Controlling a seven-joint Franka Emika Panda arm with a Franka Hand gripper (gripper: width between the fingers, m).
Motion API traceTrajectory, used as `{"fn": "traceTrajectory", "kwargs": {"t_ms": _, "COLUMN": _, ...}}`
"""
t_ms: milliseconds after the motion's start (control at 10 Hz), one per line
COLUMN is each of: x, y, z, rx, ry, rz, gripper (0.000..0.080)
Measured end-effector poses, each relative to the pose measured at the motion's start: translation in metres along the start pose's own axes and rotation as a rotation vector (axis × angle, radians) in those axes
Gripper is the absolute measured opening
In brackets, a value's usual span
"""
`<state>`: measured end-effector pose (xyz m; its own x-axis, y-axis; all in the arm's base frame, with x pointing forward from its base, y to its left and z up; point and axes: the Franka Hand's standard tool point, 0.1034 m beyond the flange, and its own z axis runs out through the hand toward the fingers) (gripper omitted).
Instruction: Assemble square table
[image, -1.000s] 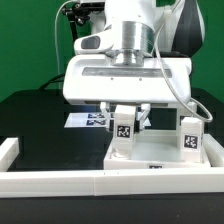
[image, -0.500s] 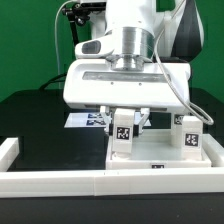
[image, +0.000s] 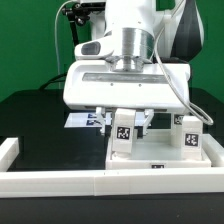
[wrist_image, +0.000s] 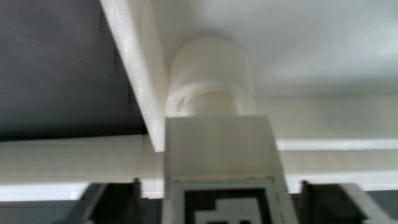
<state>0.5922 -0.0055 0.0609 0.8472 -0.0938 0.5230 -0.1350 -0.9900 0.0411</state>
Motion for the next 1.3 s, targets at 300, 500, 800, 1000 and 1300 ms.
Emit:
{"fn": "traceTrajectory", "kwargs": {"t_ms": 300, "x": 0.000, "y": 0.000, "z": 0.000, "rx": 0.000, "ry": 0.000, "rz": 0.000, "gripper": 0.0641}}
{"fn": "traceTrajectory", "kwargs": {"t_ms": 500, "x": 0.000, "y": 0.000, "z": 0.000, "rx": 0.000, "ry": -0.001, "rz": 0.000, "gripper": 0.0648}}
{"fn": "traceTrajectory", "kwargs": {"t_ms": 800, "x": 0.016, "y": 0.007, "z": -0.020, "rx": 0.015, "ry": -0.027, "rz": 0.017, "gripper": 0.0649}}
{"fn": "traceTrajectory", "kwargs": {"t_ms": 1000, "x": 0.014, "y": 0.004, "z": -0.019, "rx": 0.028, "ry": -0.065, "rz": 0.019, "gripper": 0.0649}}
{"fn": "traceTrajectory", "kwargs": {"t_ms": 1300, "x": 0.004, "y": -0.001, "z": -0.013, "rx": 0.063, "ry": -0.224, "rz": 0.029, "gripper": 0.0649}}
